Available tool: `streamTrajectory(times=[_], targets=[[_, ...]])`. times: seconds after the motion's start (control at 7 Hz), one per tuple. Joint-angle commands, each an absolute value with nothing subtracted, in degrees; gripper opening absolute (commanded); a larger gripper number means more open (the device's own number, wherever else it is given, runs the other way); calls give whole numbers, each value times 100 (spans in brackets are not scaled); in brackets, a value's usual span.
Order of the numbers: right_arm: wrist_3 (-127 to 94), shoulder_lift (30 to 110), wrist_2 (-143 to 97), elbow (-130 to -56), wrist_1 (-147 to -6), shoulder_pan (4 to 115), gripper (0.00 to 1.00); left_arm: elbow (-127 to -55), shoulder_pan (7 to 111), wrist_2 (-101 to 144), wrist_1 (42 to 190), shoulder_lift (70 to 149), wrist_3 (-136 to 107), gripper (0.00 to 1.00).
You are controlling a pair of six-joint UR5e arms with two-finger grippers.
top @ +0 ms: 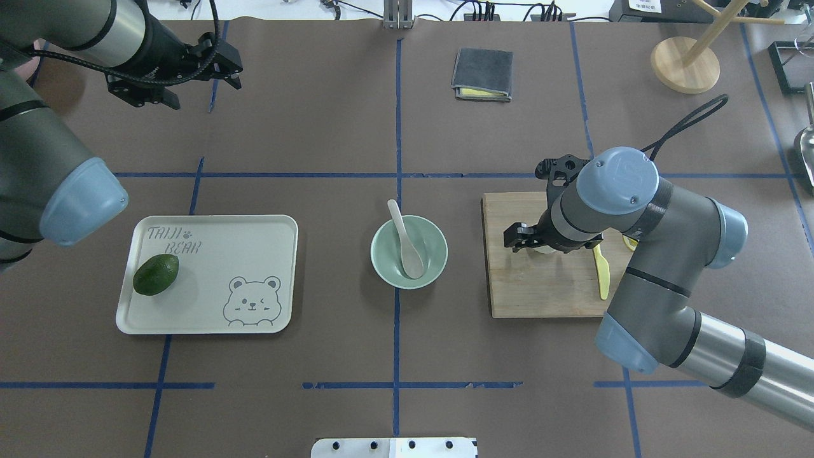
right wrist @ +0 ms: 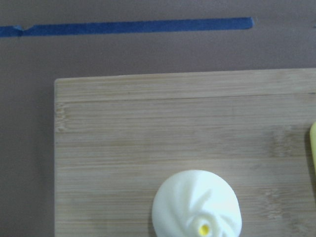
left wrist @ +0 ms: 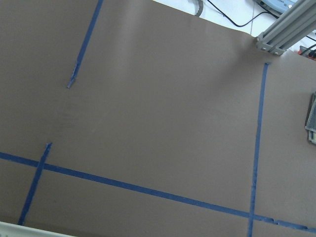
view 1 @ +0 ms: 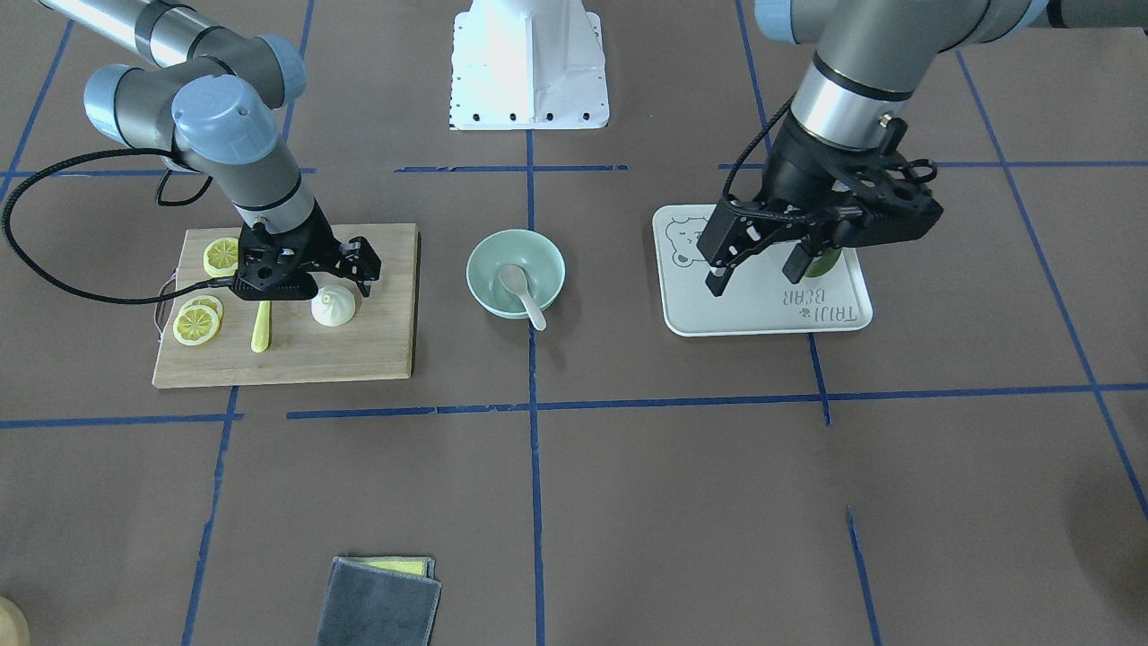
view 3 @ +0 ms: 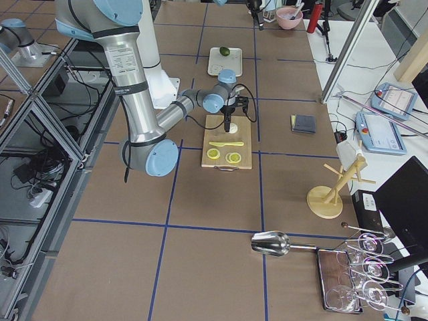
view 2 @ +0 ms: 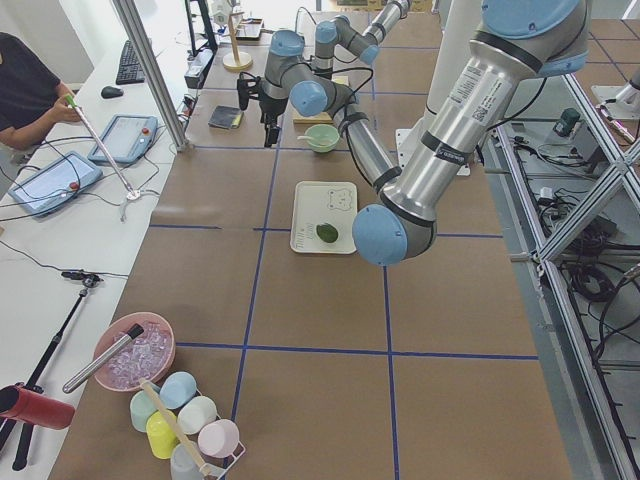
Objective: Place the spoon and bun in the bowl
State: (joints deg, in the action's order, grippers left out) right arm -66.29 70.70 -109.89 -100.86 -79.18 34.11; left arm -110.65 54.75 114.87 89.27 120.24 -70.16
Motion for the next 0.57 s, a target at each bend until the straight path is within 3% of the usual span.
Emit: streamTrajectory(times=[0.0, 0.43], targets=[[-6610, 7049, -10951, -10055, -7919, 3392, 93, -11074, 5581, 11496, 8921, 11848, -6743, 100], [-6522, 7058, -10916, -10055, -7928, 3726, 94, -11039, 5572, 11487, 8921, 11856, -6732, 100]])
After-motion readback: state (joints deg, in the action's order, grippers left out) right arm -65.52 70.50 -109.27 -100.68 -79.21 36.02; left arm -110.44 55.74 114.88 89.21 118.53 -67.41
